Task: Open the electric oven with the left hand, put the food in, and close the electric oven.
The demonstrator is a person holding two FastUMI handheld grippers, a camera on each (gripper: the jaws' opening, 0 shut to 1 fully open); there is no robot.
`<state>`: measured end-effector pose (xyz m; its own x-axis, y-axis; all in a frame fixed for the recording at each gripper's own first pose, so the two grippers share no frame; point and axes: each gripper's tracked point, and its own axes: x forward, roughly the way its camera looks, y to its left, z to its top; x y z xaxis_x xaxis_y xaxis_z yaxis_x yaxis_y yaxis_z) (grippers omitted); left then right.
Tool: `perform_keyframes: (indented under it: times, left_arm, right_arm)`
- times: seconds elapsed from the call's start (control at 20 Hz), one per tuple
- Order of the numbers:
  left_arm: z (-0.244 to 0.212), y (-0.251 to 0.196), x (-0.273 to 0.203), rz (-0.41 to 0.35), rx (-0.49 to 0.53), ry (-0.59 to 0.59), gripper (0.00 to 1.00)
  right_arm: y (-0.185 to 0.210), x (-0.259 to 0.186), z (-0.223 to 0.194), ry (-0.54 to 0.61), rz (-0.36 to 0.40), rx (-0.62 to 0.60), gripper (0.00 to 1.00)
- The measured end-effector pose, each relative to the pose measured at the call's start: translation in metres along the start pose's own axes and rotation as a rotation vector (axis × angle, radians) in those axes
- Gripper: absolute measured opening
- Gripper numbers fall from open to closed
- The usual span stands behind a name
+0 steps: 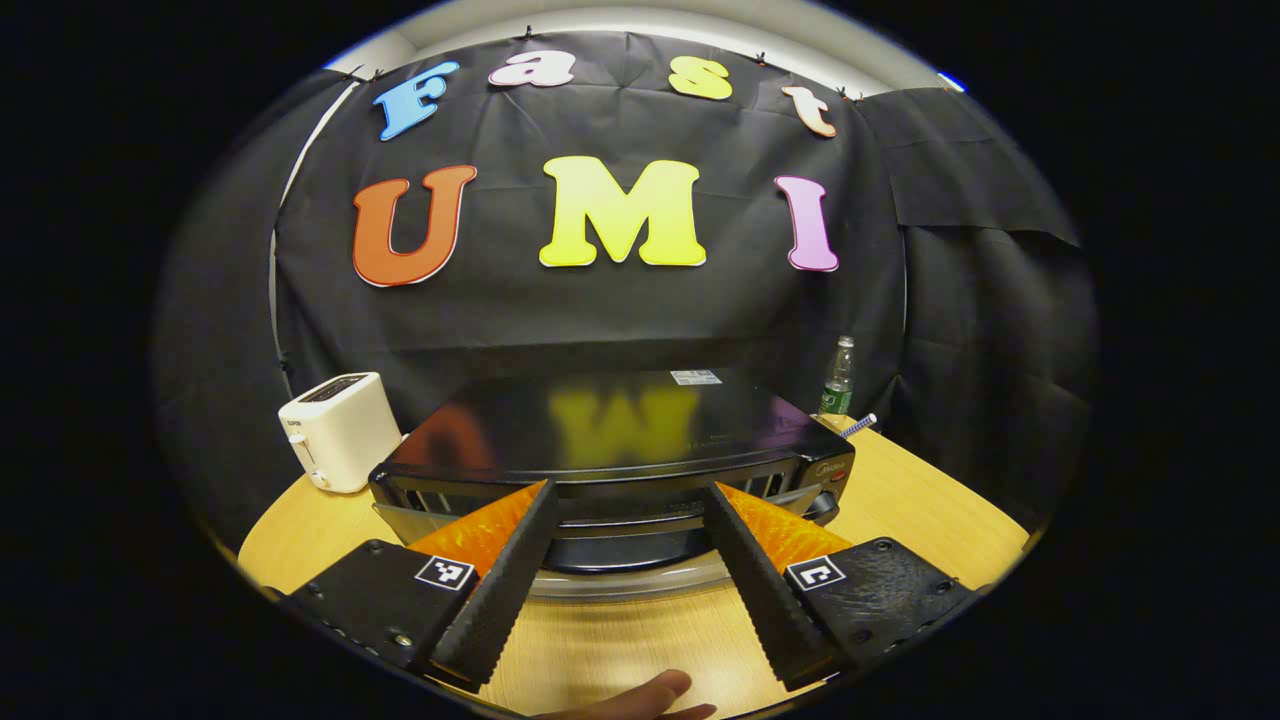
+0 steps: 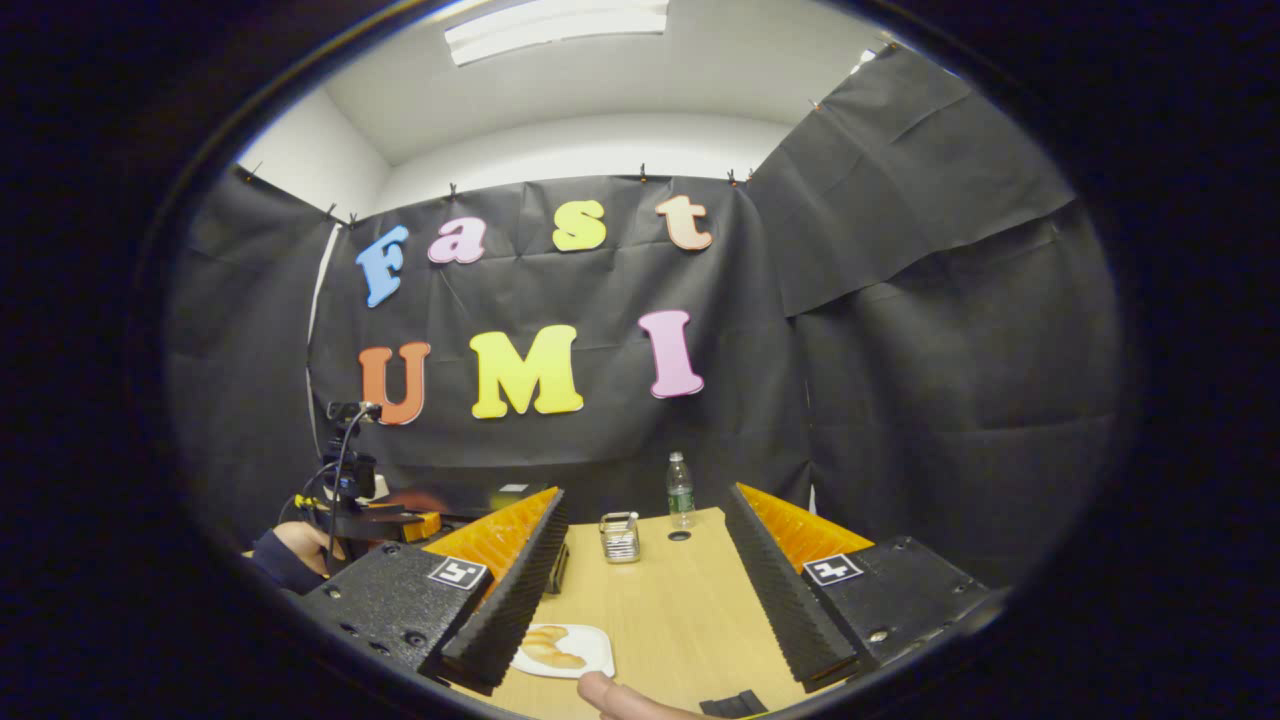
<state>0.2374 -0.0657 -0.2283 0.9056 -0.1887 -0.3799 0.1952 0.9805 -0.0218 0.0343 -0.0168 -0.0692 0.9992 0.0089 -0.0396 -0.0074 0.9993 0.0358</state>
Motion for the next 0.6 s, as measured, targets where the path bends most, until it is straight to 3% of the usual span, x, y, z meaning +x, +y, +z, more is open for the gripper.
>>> perform_keyframes:
  times: [0.6]
  left_arm:
    - [-0.049,-0.016,-0.058,0.037,0.044,0.025,0.98]
  right_arm:
    - [0.021,-0.016,-0.013,0.042,0.006,-0.016,0.96]
